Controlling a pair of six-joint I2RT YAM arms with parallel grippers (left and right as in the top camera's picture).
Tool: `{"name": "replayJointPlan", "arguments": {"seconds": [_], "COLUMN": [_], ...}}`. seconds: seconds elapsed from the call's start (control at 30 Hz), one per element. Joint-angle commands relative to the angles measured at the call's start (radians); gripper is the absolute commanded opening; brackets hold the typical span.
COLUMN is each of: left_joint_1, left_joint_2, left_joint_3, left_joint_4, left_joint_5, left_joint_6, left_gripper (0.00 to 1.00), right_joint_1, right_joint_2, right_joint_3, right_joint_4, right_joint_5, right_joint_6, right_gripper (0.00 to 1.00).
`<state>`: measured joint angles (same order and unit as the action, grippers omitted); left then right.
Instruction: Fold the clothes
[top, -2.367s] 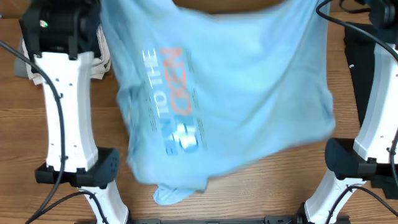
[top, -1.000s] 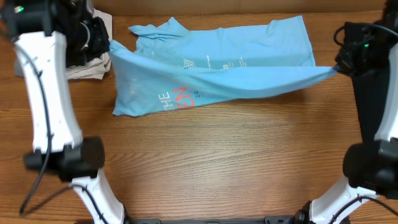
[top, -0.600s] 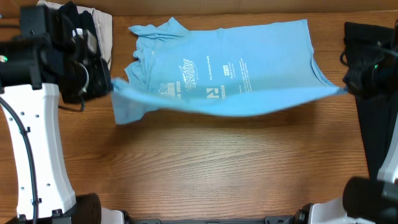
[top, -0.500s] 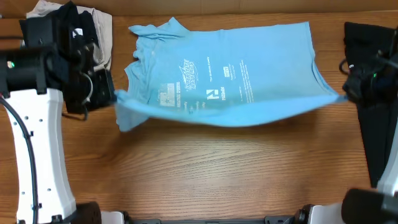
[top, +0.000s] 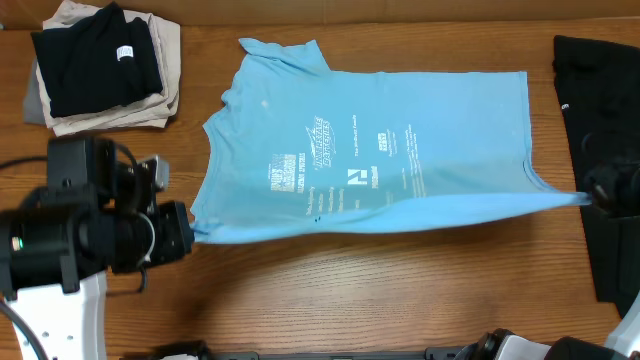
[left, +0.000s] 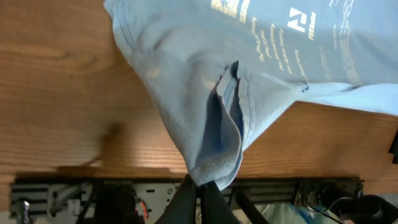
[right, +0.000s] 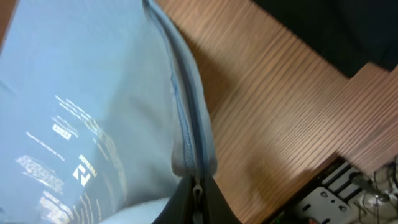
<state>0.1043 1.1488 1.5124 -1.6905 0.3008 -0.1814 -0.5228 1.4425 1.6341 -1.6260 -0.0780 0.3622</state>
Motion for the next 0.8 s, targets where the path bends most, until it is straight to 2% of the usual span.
{"name": "replayJointPlan", "arguments": {"seconds": [0.0, 0.1, 0.27, 0.43, 0.5, 0.77], "left_joint_1": [-0.01, -0.01, -0.01, -0.01, -0.01, -0.01], "left_joint_2": [-0.043, -0.09, -0.151, -0.159, -0.159, -0.135], "left_joint_3": [-0.079, -0.14, -0.198, -0.207, -0.22, -0.328], "left_joint_4": [0.001, 0.001, 0.001, 0.008, 0.034, 0.208], "left_joint_5": [0.06, 0.115, 0.101, -0.029, -0.075, -0.106], "left_joint_6": [-0.029, -0.029, -0.036, -0.091, -0.113, -0.142], "left_gripper": [0.04, 0.04, 0.04, 0.04, 0.04, 0.04], "right_joint_1": [0.003, -0.005, -0.049, -0.055, -0.055, -0.055], "right_joint_2": [-0.014, -0.028, -0.095, -0.136, -0.136, -0.135], "right_joint_3": [-0.083, -0.176, -0.284, -0.292, -0.293, -0.376], "right_joint_4": [0.017, 0.033, 0.077, 0.058, 0.058, 0.158], "right_joint_5": [-0.009, -0.008, -0.009, -0.01, -0.008, -0.009], "right_joint_6": [-0.003, 0.003, 0.032, 0.031, 0.031, 0.032], "right_gripper": [0.04, 0.04, 0.04, 0.04, 0.04, 0.04]}}
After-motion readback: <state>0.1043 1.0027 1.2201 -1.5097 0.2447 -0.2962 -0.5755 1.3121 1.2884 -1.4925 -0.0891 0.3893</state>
